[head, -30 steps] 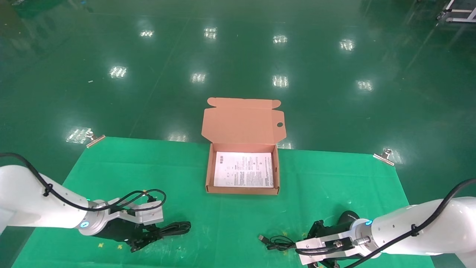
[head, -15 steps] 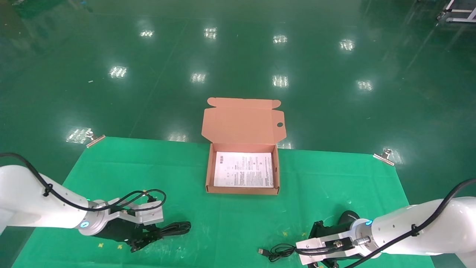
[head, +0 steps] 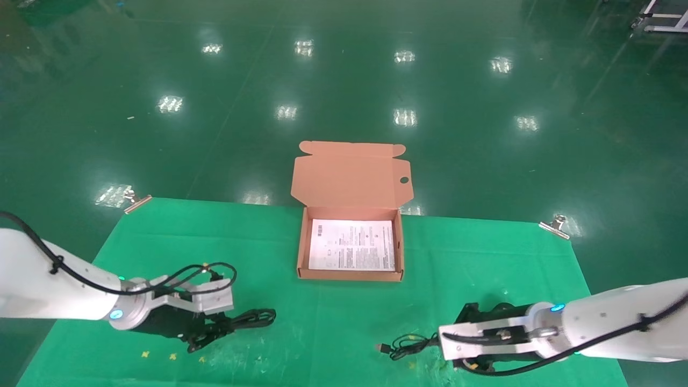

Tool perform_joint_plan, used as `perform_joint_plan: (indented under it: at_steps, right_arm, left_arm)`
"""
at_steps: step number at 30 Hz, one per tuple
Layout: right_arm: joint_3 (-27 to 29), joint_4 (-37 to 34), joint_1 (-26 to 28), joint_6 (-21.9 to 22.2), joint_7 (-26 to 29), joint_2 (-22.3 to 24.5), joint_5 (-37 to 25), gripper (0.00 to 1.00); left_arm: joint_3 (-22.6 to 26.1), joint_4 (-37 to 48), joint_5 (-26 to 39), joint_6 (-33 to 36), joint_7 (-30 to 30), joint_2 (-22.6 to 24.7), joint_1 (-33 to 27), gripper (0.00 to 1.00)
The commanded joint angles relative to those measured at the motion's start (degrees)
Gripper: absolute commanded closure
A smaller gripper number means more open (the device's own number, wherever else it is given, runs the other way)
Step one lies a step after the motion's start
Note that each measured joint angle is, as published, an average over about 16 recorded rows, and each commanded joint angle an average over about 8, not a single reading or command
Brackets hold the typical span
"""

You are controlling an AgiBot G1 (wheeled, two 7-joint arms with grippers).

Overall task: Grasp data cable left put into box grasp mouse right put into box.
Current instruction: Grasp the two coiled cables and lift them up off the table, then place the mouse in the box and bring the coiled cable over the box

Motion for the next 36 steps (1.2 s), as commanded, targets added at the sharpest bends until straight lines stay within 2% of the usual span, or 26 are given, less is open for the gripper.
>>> perform_joint_plan:
  at_steps: [1, 12, 22, 28, 36]
  right_arm:
    - [0.9, 2.0, 0.0, -0.2, 1.2, 1.5, 1.0, 1.00]
    - [5.5, 11.1, 1.8, 1.0, 9.3, 8.3, 2.5, 1.00]
    - [8.8, 13.4, 6.3, 3.2, 12.2, 10.9, 1.5, 1.00]
    - [10.6, 12.7, 11.0, 5.0, 11.7, 8.5, 2.3, 1.00]
    - [11.6, 6.2, 17.7, 9.5, 7.9, -0.4, 3.7, 1.00]
  left_arm:
    - [-0.3, -0.9, -0.4, 0.3, 0.1, -0.6, -0.3, 1.00]
    - [-0.6, -10.5, 1.3, 0.4, -4.0, -3.5, -2.5, 1.00]
    - [-0.6, -18.3, 3.2, 0.3, -7.5, -4.6, -4.0, 1.00]
    - [-0.6, -21.0, 5.1, -1.1, -7.6, -3.8, -6.6, 1.00]
    - [-0.5, -21.1, 8.6, -4.8, -6.6, -1.1, -11.5, 1.00]
